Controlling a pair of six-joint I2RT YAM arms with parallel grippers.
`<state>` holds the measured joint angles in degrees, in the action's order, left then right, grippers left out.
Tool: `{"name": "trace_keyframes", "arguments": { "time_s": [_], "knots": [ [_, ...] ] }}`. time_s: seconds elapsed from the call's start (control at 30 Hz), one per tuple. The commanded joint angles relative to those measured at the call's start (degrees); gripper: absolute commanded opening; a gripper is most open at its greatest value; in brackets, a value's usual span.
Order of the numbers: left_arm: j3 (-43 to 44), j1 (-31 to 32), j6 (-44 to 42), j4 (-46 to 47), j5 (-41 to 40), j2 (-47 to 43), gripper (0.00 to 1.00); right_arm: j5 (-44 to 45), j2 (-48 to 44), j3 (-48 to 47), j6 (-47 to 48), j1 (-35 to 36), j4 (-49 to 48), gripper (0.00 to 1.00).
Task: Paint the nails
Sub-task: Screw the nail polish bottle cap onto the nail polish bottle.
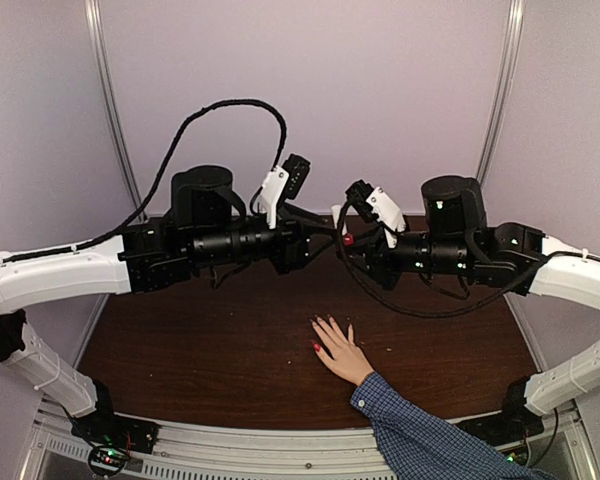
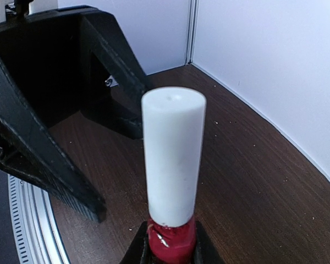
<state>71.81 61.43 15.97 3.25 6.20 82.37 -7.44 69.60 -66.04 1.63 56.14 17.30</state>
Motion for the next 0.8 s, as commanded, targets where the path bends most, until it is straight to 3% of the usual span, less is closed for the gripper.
{"name": "trace_keyframes", "arguments": {
  "time_s": [0.0, 0.13, 0.33, 0.47, 0.7, 0.77],
  "knots": [
    [3.4, -0.1, 1.6, 5.7, -1.9, 1.5, 0.43, 3.2, 0.7, -2.1, -0.2, 1.3, 0.4, 0.0],
    [4.8, -0.1, 1.9, 5.9, -2.1, 2.9, 0.38, 3.7, 1.1, -2.6, -0.2, 1.8, 0.7, 0.0],
    [5.2, -0.1, 2.2, 5.5, -0.9, 3.6, 0.19, 3.3, 0.8, -3.2, 0.0, 2.0, 1.4, 0.0],
    [4.6, -0.1, 2.4, 5.2, -0.1, 3.2, 0.14, 1.9, -0.2, -3.2, 0.5, 1.9, 1.2, 0.0],
    [2.9, -0.1, 1.7, 6.1, 7.2, 1.5, 0.0, -8.6, -1.0, -3.3, 2.5, 1.0, 0.2, 0.0],
    [2.9, -0.2, 1.5, 6.0, 11.0, 1.3, 0.0, -12.4, -1.4, -3.4, 3.0, 0.6, -0.1, 0.0]
  ]
}}
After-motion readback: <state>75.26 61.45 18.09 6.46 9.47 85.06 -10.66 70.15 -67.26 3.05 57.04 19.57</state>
